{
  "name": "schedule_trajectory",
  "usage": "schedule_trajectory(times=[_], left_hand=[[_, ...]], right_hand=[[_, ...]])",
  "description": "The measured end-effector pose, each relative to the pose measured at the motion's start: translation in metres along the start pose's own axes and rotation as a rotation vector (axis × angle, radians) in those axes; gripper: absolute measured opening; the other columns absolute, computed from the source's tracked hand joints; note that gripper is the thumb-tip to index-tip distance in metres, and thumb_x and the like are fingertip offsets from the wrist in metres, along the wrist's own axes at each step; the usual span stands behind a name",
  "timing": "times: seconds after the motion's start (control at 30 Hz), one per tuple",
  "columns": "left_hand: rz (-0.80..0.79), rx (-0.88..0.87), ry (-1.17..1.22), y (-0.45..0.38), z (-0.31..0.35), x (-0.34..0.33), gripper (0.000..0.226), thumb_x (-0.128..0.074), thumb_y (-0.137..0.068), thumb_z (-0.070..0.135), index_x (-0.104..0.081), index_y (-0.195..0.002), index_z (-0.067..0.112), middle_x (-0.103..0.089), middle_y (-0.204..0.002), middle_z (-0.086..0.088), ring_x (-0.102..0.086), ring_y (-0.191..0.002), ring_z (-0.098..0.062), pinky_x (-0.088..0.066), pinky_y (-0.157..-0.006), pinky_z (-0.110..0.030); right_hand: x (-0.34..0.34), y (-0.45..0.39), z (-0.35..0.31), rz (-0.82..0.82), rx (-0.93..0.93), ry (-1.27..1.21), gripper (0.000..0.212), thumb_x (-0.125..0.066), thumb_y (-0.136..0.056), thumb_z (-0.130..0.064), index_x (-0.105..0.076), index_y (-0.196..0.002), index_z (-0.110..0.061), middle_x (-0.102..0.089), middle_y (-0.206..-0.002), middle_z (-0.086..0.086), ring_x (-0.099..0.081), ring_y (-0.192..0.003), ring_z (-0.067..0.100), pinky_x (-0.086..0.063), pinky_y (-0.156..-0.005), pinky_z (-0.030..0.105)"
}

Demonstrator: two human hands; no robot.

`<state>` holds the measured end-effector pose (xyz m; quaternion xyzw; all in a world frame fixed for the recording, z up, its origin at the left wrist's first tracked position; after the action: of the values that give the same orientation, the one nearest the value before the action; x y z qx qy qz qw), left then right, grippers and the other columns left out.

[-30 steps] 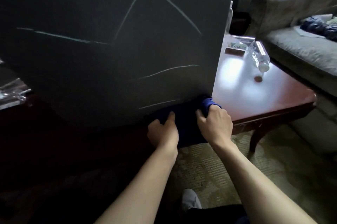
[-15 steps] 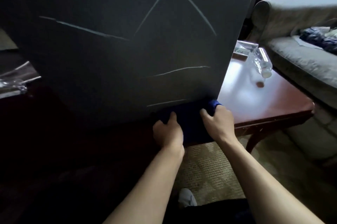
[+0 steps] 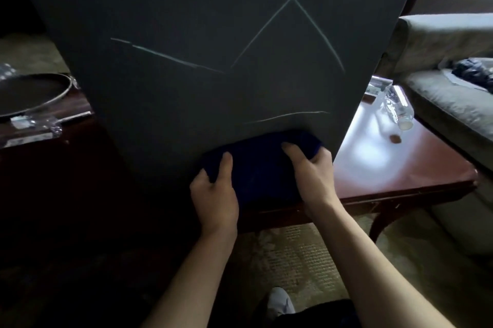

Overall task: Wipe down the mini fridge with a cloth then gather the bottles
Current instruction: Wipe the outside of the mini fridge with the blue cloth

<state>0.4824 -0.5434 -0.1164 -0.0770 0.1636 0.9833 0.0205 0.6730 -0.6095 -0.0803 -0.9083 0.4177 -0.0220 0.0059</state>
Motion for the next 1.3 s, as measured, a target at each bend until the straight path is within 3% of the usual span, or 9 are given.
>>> schedule_trajectory(times=[0.1, 0.27, 0.43, 0.53, 0.67, 0.8, 1.0, 1.1, 1.3], left_hand=[[-0.014, 0.018, -0.049, -0.001, -0.007, 0.0, 0.021, -0.068, -0.085, 0.046, -0.062, -0.096, 0.029, -0.065, -0.102, 0.006, -0.063, -0.1, -0.014, -0.05, -0.093, -0.033], [-0.058, 0.113, -0.132, 0.004, -0.021, -0.007, 0.065, -0.071, -0.08, 0.047, -0.053, -0.134, 0.014, -0.058, -0.132, -0.006, -0.056, -0.117, -0.022, -0.046, -0.103, -0.042], [-0.063, 0.044, -0.074, 0.013, -0.001, -0.022, 0.024, -0.067, -0.088, 0.036, -0.058, -0.107, 0.024, -0.051, -0.081, 0.014, -0.05, -0.074, 0.001, -0.043, -0.085, -0.022], [-0.112, -0.081, -0.025, 0.024, 0.046, -0.046, 0.032, -0.069, -0.085, 0.042, -0.068, -0.108, 0.02, -0.069, -0.099, 0.005, -0.065, -0.092, -0.01, -0.053, -0.092, -0.036], [-0.127, -0.217, -0.019, 0.03, 0.09, -0.065, 0.042, -0.069, -0.084, 0.045, -0.066, -0.113, 0.015, -0.07, -0.105, -0.001, -0.066, -0.095, -0.014, -0.056, -0.087, -0.035], [-0.106, -0.176, -0.124, 0.026, 0.062, -0.061, 0.033, -0.068, -0.085, 0.046, -0.07, -0.097, 0.015, -0.071, -0.092, -0.002, -0.068, -0.083, -0.015, -0.058, -0.082, -0.038], [-0.058, 0.072, -0.126, 0.028, 0.01, -0.045, 0.051, -0.068, -0.086, 0.039, -0.057, -0.129, 0.014, -0.058, -0.13, -0.004, -0.057, -0.118, -0.024, -0.046, -0.102, -0.036], [-0.05, 0.018, -0.119, 0.024, 0.026, -0.03, 0.024, -0.069, -0.086, 0.039, -0.067, -0.1, 0.019, -0.068, -0.106, -0.003, -0.065, -0.101, -0.021, -0.052, -0.096, -0.042], [0.082, -0.206, -0.086, 0.018, 0.098, 0.033, 0.02, -0.067, -0.086, 0.042, -0.056, -0.076, 0.028, -0.061, -0.083, 0.008, -0.059, -0.077, -0.006, -0.05, -0.093, -0.034]], right_hand=[[0.003, -0.001, 0.019, 0.045, -0.053, 0.078, 0.026, -0.064, -0.075, -0.036, -0.066, -0.083, -0.012, -0.071, -0.082, 0.01, -0.069, -0.08, 0.029, -0.056, -0.071, 0.047], [0.015, -0.004, 0.062, 0.022, -0.294, 0.204, 0.038, -0.059, -0.058, -0.044, -0.066, -0.083, -0.015, -0.07, -0.086, 0.01, -0.065, -0.085, 0.032, -0.054, -0.083, 0.051], [0.02, -0.003, 0.024, 0.107, -0.143, 0.092, 0.015, -0.061, -0.073, -0.025, -0.06, -0.075, -0.011, -0.064, -0.075, 0.007, -0.062, -0.079, 0.025, -0.052, -0.07, 0.04], [0.036, -0.011, -0.04, 0.153, 0.071, -0.152, 0.008, -0.062, -0.081, -0.009, -0.064, -0.075, -0.014, -0.066, -0.072, 0.002, -0.063, -0.071, 0.015, -0.052, -0.061, 0.027], [0.048, -0.018, -0.084, 0.139, 0.232, -0.21, 0.005, -0.066, -0.079, -0.016, -0.069, -0.082, -0.02, -0.074, -0.091, 0.007, -0.07, -0.091, 0.025, -0.057, -0.077, 0.037], [0.05, -0.02, -0.055, 0.241, 0.18, -0.082, 0.01, -0.065, -0.077, -0.022, -0.065, -0.086, -0.019, -0.072, -0.088, 0.003, -0.068, -0.086, 0.02, -0.056, -0.077, 0.037], [0.045, -0.017, 0.015, 0.159, -0.124, 0.128, 0.035, -0.054, -0.063, -0.042, -0.054, -0.081, -0.012, -0.06, -0.078, 0.011, -0.059, -0.076, 0.027, -0.051, -0.076, 0.049], [0.027, -0.011, 0.014, 0.164, -0.144, 0.027, 0.038, -0.052, -0.061, -0.043, -0.056, -0.086, -0.013, -0.064, -0.085, 0.01, -0.063, -0.084, 0.032, -0.053, -0.077, 0.047], [-0.039, 0.021, -0.058, 0.095, 0.166, -0.115, 0.031, -0.067, -0.079, -0.035, -0.064, -0.103, -0.016, -0.071, -0.096, 0.002, -0.068, -0.09, 0.016, -0.056, -0.081, 0.04]])
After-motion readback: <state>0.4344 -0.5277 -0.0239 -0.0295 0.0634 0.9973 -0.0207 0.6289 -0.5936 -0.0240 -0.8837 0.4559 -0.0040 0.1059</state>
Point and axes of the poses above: each hand's wrist, its own y-axis away from the middle knuckle, its own x-axis out of the back of the hand, z = x × y, the point moved 8 cm from there along -y, towards the middle knuckle
